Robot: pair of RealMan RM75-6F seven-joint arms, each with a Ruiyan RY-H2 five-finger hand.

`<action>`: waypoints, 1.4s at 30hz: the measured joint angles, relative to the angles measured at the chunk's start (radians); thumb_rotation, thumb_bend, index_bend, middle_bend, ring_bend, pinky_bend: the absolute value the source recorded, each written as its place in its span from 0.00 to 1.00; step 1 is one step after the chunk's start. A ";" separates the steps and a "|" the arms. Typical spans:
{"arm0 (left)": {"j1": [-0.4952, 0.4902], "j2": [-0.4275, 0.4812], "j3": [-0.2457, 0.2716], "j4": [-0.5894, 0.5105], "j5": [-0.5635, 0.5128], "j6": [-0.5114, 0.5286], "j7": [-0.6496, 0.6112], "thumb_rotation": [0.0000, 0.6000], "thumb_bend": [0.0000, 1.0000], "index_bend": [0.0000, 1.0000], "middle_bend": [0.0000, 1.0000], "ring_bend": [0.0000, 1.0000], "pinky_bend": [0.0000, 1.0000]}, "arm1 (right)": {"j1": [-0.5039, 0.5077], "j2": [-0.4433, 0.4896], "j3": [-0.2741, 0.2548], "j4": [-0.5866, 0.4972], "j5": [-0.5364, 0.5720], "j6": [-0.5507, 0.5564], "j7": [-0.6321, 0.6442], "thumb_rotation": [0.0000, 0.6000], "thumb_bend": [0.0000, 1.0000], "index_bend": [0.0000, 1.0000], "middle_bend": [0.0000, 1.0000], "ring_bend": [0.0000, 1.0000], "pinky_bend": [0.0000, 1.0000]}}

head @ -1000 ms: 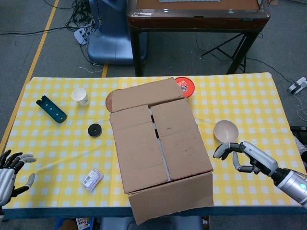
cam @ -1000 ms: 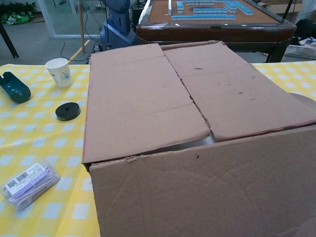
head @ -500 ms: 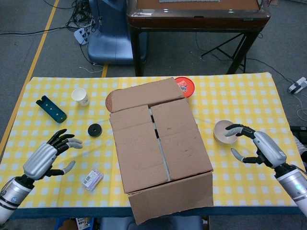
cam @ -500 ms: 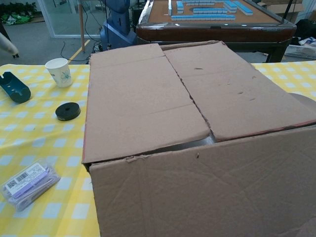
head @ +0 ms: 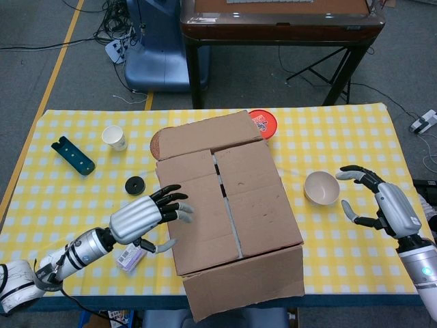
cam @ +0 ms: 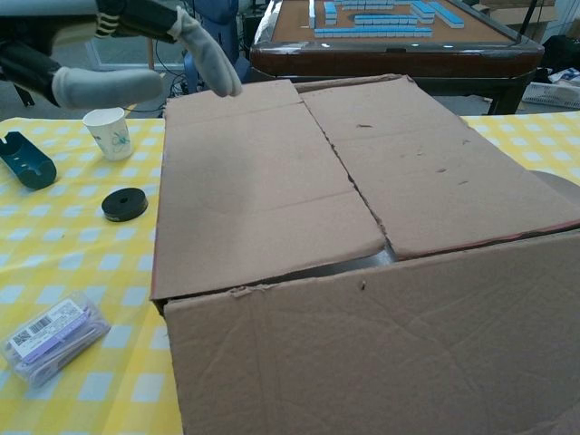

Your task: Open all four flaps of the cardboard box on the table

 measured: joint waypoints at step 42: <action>-0.332 -0.336 -0.055 -0.079 -0.751 -0.187 1.034 0.07 0.45 0.48 0.39 0.16 0.00 | -0.074 -0.001 0.053 0.078 -0.032 -0.091 0.130 1.00 0.38 0.25 0.19 0.17 0.25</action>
